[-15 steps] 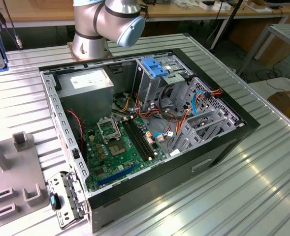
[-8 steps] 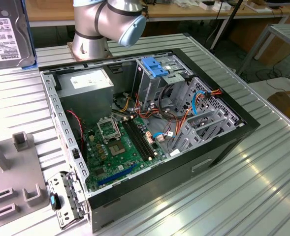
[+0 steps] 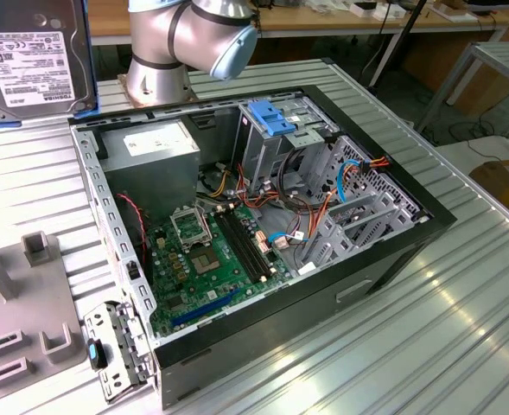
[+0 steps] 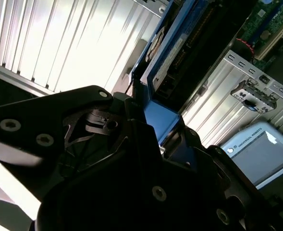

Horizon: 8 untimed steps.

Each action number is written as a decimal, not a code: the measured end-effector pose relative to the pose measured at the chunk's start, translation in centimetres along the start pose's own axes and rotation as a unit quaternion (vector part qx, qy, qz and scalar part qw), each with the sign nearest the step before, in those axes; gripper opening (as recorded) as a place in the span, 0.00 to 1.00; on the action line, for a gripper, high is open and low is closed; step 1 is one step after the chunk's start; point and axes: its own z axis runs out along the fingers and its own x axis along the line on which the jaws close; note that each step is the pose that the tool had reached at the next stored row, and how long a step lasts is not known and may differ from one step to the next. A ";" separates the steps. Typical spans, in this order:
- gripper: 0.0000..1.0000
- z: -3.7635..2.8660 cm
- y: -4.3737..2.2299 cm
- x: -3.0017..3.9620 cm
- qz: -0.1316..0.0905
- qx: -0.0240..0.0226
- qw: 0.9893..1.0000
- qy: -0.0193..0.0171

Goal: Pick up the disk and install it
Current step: 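Pick up the disk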

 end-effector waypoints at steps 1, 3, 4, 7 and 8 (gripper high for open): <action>0.37 0.01 -0.26 0.00 0.000 0.000 1.000 0.000; 0.37 0.08 -1.26 -0.02 0.000 0.000 1.000 0.000; 0.37 0.11 -1.66 -0.02 0.000 0.000 1.000 0.000; 0.37 0.23 -2.93 -0.04 0.000 0.000 1.000 0.000; 0.37 0.29 -3.38 -0.04 0.000 0.001 1.000 0.000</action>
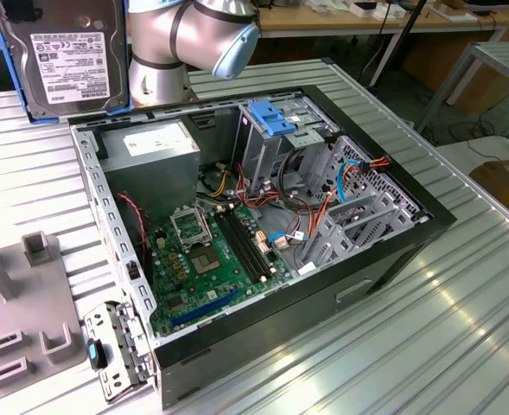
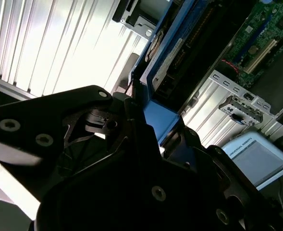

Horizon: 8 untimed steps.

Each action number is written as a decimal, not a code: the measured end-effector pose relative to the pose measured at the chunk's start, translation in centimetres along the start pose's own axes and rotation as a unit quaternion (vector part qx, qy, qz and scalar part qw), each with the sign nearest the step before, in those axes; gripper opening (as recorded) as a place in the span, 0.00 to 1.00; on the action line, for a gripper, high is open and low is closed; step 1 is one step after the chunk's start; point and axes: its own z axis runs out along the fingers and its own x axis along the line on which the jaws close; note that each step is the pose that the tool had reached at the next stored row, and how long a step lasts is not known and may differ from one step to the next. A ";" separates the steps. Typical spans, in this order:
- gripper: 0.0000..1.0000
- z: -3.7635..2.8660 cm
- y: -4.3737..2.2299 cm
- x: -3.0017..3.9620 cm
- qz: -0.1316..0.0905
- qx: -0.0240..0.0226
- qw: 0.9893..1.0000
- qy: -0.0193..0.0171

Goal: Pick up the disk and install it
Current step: 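Pick up the disk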

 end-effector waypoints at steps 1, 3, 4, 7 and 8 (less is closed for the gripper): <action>0.37 0.03 -0.18 0.00 0.000 0.000 1.000 0.000; 0.37 0.13 -0.69 -0.01 0.000 0.001 1.000 0.000; 0.37 0.18 -0.87 -0.01 0.000 0.002 1.000 0.000; 0.37 0.28 -1.29 -0.01 0.000 0.003 1.000 0.000; 0.37 0.31 -1.49 -0.01 0.000 0.004 1.000 0.000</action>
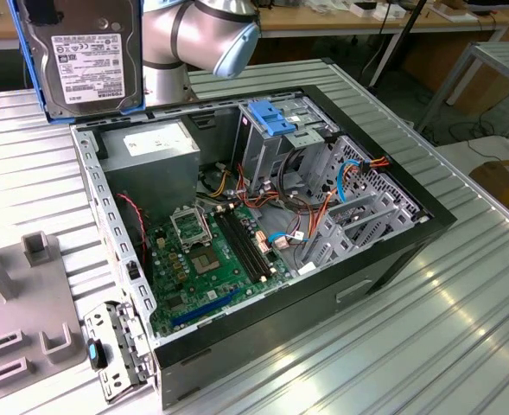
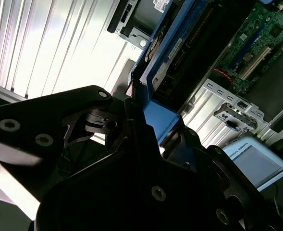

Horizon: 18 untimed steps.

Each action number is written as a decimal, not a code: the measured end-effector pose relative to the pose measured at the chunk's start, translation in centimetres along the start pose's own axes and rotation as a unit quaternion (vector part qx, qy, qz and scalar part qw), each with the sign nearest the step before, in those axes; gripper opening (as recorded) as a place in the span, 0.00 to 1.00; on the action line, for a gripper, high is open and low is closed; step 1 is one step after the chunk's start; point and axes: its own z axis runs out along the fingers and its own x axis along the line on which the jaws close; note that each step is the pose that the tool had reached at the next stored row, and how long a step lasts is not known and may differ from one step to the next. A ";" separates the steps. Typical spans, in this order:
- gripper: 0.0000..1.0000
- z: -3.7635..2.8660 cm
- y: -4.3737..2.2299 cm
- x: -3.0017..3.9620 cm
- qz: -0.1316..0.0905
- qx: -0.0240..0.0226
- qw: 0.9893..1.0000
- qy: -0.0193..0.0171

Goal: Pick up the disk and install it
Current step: 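Pick up the disk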

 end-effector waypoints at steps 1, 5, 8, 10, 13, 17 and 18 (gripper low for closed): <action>0.37 0.03 -0.19 0.00 0.000 0.000 1.000 0.000; 0.37 0.25 -1.50 -0.02 0.000 0.003 1.000 0.000; 0.37 0.39 -2.25 -0.02 0.000 0.004 1.000 0.001; 0.37 0.55 -2.54 0.07 0.000 0.006 1.000 0.001; 0.37 0.87 -2.81 0.66 0.000 0.009 1.000 0.001; 0.37 1.05 -4.42 1.19 0.000 0.009 1.000 0.001; 0.37 1.15 -5.38 1.18 0.000 0.009 1.000 0.001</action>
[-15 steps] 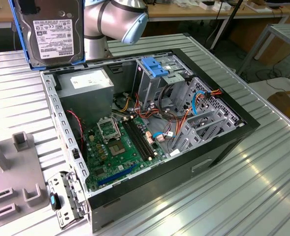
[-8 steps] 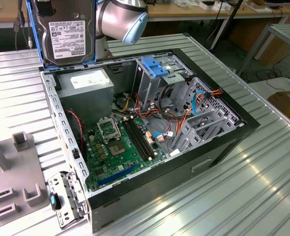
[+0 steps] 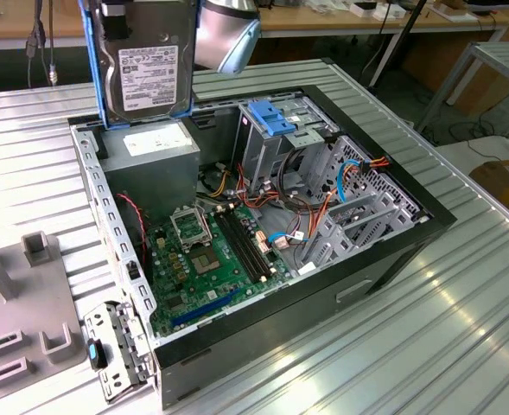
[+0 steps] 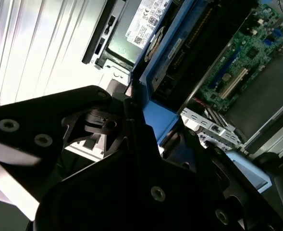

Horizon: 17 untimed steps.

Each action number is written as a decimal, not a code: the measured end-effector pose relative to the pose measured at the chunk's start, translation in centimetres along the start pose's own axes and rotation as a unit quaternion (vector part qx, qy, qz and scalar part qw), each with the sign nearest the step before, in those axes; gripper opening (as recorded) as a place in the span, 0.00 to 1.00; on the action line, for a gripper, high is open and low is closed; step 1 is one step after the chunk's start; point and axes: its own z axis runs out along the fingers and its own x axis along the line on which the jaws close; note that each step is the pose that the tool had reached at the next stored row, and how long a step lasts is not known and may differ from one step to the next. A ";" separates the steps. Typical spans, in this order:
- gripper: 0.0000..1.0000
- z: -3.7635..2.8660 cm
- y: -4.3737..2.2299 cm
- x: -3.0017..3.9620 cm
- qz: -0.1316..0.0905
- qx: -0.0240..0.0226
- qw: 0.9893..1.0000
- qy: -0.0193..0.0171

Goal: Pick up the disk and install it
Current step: 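Pick up the disk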

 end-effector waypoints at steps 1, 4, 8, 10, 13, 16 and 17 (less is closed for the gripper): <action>0.37 0.10 -0.80 -0.01 0.000 0.000 1.000 0.000; 0.37 0.52 -3.98 -0.05 0.000 0.000 1.000 0.000; 0.37 0.91 -6.64 -0.05 0.000 0.000 1.000 0.000; 0.37 1.06 -6.92 0.46 0.000 0.000 1.000 0.000; 0.37 1.28 -6.97 1.61 0.000 0.000 1.000 0.000; 0.37 1.53 -7.02 2.75 0.000 0.000 1.000 0.000; 0.37 1.68 -7.02 3.31 0.000 0.000 1.000 0.000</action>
